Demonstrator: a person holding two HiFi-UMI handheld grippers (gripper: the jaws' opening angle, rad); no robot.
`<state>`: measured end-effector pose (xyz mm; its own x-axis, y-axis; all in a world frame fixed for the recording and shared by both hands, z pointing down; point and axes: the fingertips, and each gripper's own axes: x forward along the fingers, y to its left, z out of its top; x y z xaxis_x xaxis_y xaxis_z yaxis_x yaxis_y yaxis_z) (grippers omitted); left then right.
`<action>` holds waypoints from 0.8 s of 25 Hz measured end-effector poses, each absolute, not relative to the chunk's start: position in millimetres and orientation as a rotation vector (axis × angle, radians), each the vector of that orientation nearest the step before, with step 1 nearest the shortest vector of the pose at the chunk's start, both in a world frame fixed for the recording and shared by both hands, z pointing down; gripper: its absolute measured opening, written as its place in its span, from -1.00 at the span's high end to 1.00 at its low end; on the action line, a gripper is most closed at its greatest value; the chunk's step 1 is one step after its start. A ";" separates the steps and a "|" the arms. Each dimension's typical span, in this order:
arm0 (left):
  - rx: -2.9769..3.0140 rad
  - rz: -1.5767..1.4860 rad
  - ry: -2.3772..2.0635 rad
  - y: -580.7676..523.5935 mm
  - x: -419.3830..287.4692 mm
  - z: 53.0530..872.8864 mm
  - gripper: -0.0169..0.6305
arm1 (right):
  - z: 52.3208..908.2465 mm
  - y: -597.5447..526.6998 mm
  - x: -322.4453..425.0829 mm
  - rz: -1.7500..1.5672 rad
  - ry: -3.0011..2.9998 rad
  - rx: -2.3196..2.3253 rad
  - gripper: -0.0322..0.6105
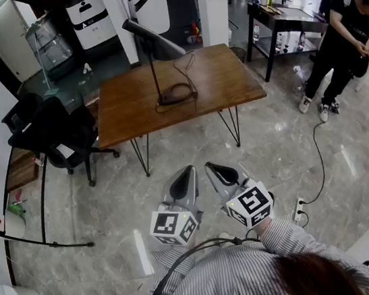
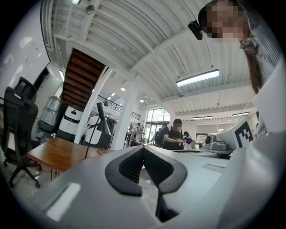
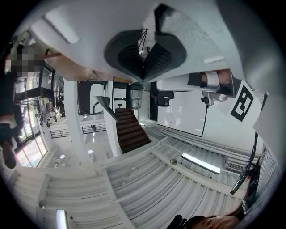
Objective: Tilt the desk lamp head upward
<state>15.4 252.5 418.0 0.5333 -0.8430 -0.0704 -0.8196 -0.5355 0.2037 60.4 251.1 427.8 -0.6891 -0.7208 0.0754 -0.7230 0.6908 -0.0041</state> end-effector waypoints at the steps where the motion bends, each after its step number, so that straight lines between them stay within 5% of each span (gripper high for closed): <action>1: 2.623 -0.237 -1.424 254.0 16.9 419.3 0.93 | 428.8 251.1 61.1 0.061 -2.827 1.208 0.89; 20: 2.576 -0.248 -1.414 248.1 15.2 430.4 0.93 | 437.6 245.6 61.9 0.124 -2.822 1.191 0.89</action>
<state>15.2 248.1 430.4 0.5302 -0.8461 -0.0538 -0.8139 -0.5257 0.2472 61.9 245.6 437.6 -0.6958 -0.7111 0.1014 -0.7172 0.6954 -0.0447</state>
